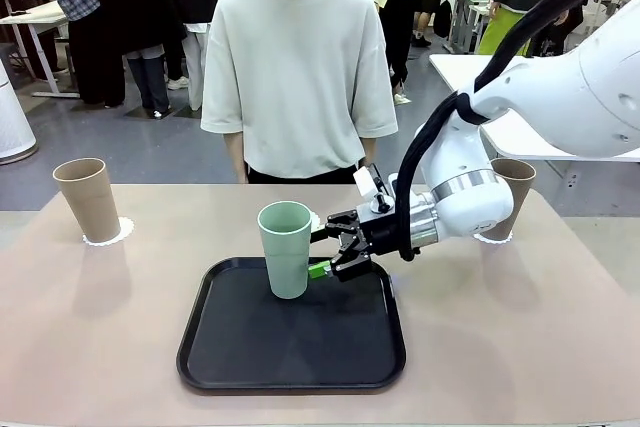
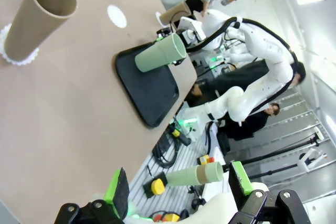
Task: Place coasters on the table and set cups on them.
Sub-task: Take one Reusable plastic cup from the Flat Tray and place it on a coaster set by the human.
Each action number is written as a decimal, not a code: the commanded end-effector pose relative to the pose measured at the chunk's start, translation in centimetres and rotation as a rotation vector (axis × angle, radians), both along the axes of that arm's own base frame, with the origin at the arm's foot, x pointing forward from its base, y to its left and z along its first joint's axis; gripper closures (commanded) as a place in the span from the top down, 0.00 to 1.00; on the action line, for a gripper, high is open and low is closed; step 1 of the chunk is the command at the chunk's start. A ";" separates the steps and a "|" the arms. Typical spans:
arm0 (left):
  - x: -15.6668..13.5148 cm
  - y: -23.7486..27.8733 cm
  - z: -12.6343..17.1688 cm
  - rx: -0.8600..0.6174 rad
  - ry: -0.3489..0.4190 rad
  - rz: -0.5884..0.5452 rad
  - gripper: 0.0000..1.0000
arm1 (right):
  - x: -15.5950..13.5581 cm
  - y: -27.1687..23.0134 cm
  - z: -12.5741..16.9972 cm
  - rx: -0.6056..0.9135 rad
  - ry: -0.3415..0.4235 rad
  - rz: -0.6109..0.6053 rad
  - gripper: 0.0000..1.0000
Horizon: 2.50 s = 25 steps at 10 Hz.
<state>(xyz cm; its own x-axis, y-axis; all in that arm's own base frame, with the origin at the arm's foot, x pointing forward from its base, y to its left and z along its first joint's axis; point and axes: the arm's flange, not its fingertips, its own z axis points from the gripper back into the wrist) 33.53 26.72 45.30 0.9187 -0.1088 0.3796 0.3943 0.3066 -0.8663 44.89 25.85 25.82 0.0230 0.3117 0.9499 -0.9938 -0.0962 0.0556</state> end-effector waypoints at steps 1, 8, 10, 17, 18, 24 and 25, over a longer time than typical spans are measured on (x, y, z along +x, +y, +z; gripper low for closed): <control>0.0 0.0 0.3 0.009 0.013 0.016 1.00 | 0.6 1.5 -0.6 -0.003 0.021 -0.036 1.00; 0.0 0.0 0.3 0.009 0.013 0.016 1.00 | 0.8 3.2 -1.2 -0.009 0.033 -0.001 1.00; 0.0 0.0 0.3 0.009 0.013 0.016 1.00 | 0.8 3.6 -1.3 -0.010 0.037 0.010 1.00; 0.0 0.0 0.3 0.009 0.013 0.016 1.00 | 0.4 4.9 -1.5 -0.004 0.058 0.086 0.14; 0.0 0.0 0.3 0.009 0.013 0.016 1.00 | 0.4 4.9 -1.5 -0.002 0.061 0.087 0.00; 0.0 0.0 0.3 0.009 0.013 0.016 1.00 | -1.0 4.5 4.2 0.045 0.146 0.078 0.25; 0.0 0.0 0.3 0.009 0.013 0.016 1.00 | -0.7 4.3 7.4 0.030 0.205 0.068 0.25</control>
<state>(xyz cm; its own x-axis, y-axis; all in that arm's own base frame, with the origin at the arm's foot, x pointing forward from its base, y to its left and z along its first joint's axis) 33.54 26.71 45.29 0.9187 -0.1091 0.3795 0.3943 0.3065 -0.8664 44.63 30.95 29.73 0.1267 0.2701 0.9545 -0.9690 -0.1720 0.1773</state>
